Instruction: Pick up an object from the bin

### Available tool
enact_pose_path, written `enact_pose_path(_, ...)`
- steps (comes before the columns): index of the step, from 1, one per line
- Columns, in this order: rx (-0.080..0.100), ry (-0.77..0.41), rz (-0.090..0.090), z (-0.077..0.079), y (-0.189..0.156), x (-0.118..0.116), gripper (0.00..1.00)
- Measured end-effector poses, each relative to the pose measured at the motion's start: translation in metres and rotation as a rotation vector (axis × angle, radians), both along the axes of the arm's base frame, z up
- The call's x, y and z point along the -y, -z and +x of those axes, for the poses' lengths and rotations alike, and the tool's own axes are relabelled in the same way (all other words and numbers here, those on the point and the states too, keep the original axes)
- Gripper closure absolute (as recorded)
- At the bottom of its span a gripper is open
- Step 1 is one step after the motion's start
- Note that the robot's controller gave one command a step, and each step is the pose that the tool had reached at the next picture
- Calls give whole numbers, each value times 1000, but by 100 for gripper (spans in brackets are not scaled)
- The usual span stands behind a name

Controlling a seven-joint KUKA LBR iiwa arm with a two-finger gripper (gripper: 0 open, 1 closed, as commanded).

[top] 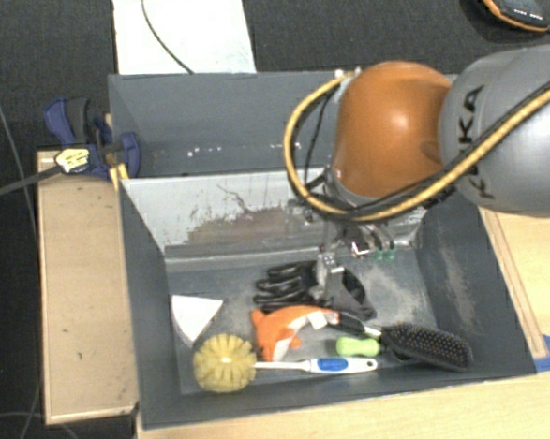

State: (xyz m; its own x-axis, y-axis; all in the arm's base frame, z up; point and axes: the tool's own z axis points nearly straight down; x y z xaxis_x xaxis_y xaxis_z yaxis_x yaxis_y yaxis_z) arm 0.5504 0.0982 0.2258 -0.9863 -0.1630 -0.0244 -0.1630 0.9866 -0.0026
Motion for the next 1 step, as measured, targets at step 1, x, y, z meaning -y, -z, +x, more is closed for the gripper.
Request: enact_pose_path(1,-4,6,-2,-2,-2,0,0)
